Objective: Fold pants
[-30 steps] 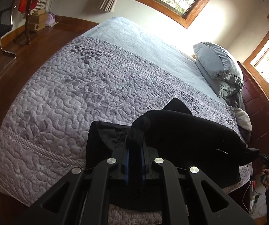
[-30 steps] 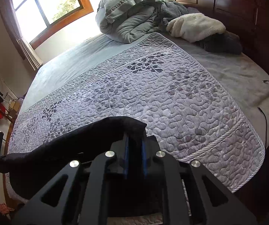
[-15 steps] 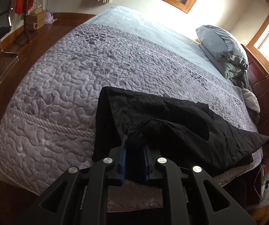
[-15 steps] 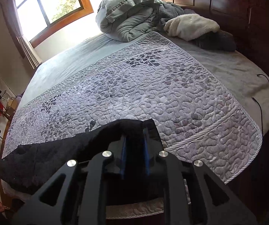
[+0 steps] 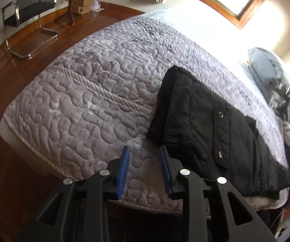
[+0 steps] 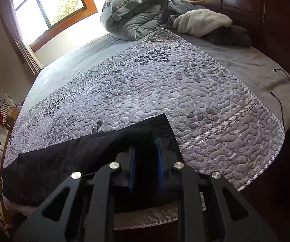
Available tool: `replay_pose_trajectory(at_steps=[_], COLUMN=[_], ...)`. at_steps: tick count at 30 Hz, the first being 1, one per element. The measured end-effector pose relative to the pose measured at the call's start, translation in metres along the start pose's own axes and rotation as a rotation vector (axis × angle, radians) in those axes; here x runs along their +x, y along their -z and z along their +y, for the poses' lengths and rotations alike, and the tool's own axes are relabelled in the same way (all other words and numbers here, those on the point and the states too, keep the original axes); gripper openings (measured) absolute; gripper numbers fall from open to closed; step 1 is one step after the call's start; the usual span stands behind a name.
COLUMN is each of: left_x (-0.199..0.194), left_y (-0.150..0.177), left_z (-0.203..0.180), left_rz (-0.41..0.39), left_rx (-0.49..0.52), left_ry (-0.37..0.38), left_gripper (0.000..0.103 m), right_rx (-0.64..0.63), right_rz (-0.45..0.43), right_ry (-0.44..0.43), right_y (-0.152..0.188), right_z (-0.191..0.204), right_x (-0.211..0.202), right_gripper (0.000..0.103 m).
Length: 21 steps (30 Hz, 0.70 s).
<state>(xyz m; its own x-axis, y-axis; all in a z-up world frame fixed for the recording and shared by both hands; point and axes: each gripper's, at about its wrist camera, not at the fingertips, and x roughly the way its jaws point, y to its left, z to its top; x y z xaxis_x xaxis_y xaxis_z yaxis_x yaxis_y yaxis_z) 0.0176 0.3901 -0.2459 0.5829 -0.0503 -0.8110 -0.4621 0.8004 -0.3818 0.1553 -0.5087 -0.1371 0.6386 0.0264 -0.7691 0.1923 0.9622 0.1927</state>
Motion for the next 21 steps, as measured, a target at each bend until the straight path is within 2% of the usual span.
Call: replay_pose_trajectory(at_steps=[1,3,6,10,12,15,19,21], left_x=[-0.006,-0.011,0.007,0.047,0.061,0.075,0.083,0.084], left_y=[0.001,0.002,0.0,0.007,0.009,0.012,0.014,0.014], left_z=[0.0,-0.009,-0.032,-0.053,-0.055,-0.053,-0.067,-0.069], left_rz=[-0.028,-0.064,-0.019,0.086,0.121,0.171,0.171,0.173], left_rx=[-0.038,-0.051,-0.011,0.047,0.041,0.007,0.06,0.059], left_ry=[0.043,0.096,0.096,0.004,-0.022,-0.009,-0.089,-0.099], left_gripper=[0.057,0.069,0.071,0.072,0.069,0.042,0.039,0.039], right_rx=[0.015,0.052,0.135,0.312,0.419,0.579,0.764,0.846], right_rz=[0.004,0.011,0.034,0.093,0.13,0.166,0.179,0.178], right_ry=[-0.003,-0.015,-0.035,-0.09,-0.148,-0.212,-0.338,-0.377], right_y=[0.001,0.003,0.007,0.02,0.031,0.05,0.078,0.093], right_z=[-0.002,-0.006,-0.017,-0.041,-0.055,-0.077,-0.099,-0.107], right_x=[0.001,0.002,0.006,0.017,0.025,0.033,0.046,0.05], right_gripper=[0.02,0.022,0.034,0.052,0.054,0.056,0.056,0.057])
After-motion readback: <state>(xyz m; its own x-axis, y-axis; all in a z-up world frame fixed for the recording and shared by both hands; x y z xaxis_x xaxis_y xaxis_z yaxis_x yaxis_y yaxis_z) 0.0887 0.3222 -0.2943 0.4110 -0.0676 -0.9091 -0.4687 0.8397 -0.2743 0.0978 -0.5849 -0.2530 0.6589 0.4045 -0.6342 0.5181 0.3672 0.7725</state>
